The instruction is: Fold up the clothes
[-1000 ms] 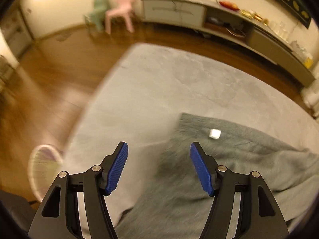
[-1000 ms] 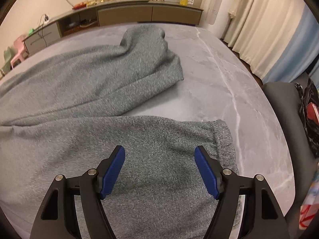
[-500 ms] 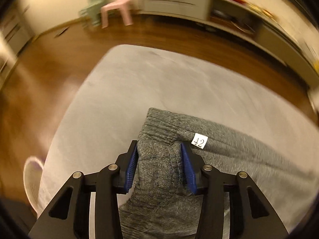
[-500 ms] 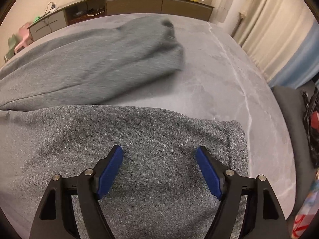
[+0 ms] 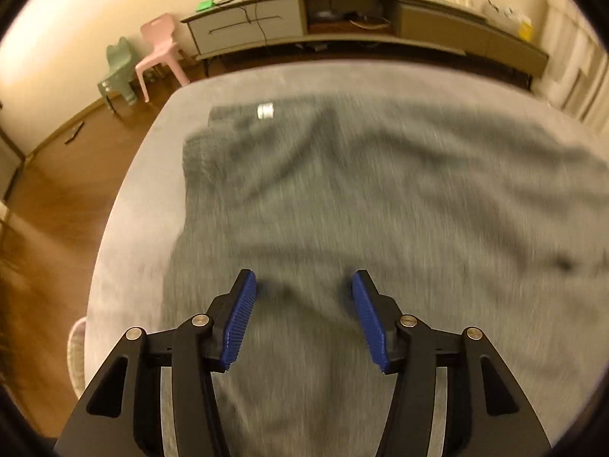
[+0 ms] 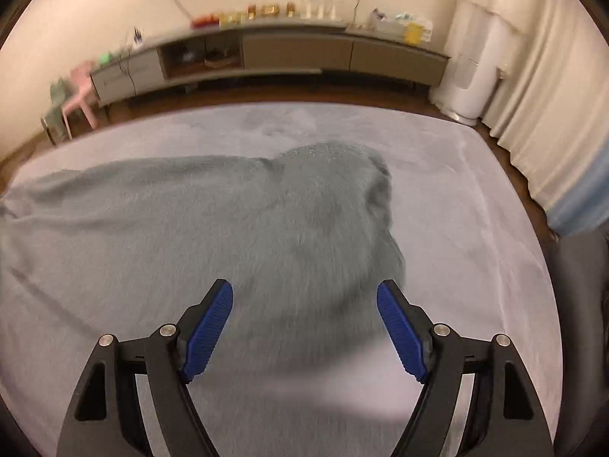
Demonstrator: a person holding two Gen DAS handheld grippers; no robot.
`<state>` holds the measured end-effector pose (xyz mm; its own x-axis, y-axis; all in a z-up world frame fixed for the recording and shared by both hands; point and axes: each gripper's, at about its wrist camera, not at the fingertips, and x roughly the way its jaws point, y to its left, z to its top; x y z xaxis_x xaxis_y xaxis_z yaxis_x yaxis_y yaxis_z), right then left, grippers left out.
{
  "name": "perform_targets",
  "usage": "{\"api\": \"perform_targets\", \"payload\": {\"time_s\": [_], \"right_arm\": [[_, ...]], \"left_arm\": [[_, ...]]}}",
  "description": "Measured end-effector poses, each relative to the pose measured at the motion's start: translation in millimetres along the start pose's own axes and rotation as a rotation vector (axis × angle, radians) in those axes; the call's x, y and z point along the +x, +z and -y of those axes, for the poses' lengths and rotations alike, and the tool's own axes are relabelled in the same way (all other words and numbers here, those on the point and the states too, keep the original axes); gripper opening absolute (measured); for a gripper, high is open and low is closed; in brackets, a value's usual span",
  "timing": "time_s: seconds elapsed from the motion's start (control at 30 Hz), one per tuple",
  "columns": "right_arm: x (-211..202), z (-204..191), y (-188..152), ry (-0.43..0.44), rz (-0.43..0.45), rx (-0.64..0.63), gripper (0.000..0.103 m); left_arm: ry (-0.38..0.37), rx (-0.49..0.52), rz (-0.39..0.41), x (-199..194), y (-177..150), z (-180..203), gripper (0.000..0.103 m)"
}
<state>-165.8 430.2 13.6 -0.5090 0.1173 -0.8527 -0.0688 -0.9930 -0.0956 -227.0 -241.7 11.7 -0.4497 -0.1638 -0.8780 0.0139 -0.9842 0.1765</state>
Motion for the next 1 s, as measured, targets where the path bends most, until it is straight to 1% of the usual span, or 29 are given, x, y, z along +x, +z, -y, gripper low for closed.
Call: {"api": "perform_targets", "payload": {"time_s": [0.03, 0.1, 0.17, 0.27, 0.3, 0.33, 0.37, 0.4, 0.43, 0.47, 0.5, 0.53, 0.57, 0.6, 0.63, 0.67, 0.7, 0.73, 0.77, 0.83, 0.93, 1.0], "right_arm": [[16, 6, 8, -0.049, -0.027, -0.008, 0.079], [38, 31, 15, -0.108, -0.057, 0.066, 0.079], [39, 66, 9, -0.072, -0.048, 0.221, 0.079], [43, 82, -7, 0.043, -0.041, 0.319, 0.077], [44, 81, -12, 0.051, -0.035, 0.304, 0.060], [46, 78, -15, 0.070, -0.036, 0.280, 0.048], [43, 71, -13, 0.061, -0.013, 0.234, 0.024], [36, 66, -9, 0.053, 0.005, 0.211, 0.012], [29, 61, -4, 0.045, 0.024, 0.188, 0.012], [17, 57, 0, 0.011, 0.066, 0.168, 0.011], [-4, 48, 6, -0.072, 0.129, 0.113, 0.011], [-24, 34, 13, -0.198, 0.185, 0.028, 0.011], [-42, 19, 16, -0.345, 0.240, -0.066, 0.011], [-45, 14, 15, -0.417, 0.241, -0.102, 0.013], [-47, 9, 13, -0.488, 0.240, -0.138, 0.019], [-39, 12, 11, -0.494, 0.191, -0.140, 0.046], [-24, 19, 2, -0.473, 0.107, -0.135, 0.076], [-8, 26, -6, -0.452, 0.023, -0.131, 0.076], [-2, 36, -18, -0.441, 0.001, -0.098, 0.076], [-7, 46, -28, -0.443, -0.018, -0.051, 0.076], [-37, 45, -29, -0.302, 0.064, 0.009, 0.077], [-42, 45, -30, -0.167, 0.087, 0.059, 0.076]], "left_arm": [[0.034, 0.026, -0.005, -2, -10, 3, 0.056], [0.064, 0.034, 0.000, -4, -24, 3, 0.057], [0.061, 0.002, -0.008, -4, -29, -4, 0.062], [0.038, -0.082, -0.022, -3, -31, -13, 0.063], [0.040, -0.095, -0.026, -3, -31, -14, 0.063], [0.046, -0.106, -0.031, -2, -30, -14, 0.062], [0.048, -0.117, -0.034, -2, -31, -16, 0.062], [0.046, -0.135, -0.038, -2, -32, -17, 0.062], [0.044, -0.154, -0.049, -3, -35, -17, 0.062], [0.043, -0.172, -0.061, -4, -38, -16, 0.062], [0.045, -0.181, -0.067, -5, -41, -14, 0.062], [0.049, -0.185, -0.069, -7, -43, -11, 0.062], [0.053, -0.182, -0.069, -8, -46, -8, 0.062], [0.058, -0.177, -0.069, -9, -47, -4, 0.062], [0.070, -0.169, -0.068, -9, -48, -1, 0.062], [0.086, -0.161, -0.066, -8, -48, 1, 0.062], [0.097, -0.160, -0.065, -9, -50, 2, 0.062], [0.099, -0.169, -0.065, -9, -52, 2, 0.062], [0.100, -0.179, -0.065, -9, -54, 2, 0.062], [0.099, -0.199, -0.062, -10, -58, -1, 0.063], [0.083, -0.245, -0.070, -10, -66, -9, 0.064], [0.075, -0.278, -0.072, -10, -74, -16, 0.068]]}}
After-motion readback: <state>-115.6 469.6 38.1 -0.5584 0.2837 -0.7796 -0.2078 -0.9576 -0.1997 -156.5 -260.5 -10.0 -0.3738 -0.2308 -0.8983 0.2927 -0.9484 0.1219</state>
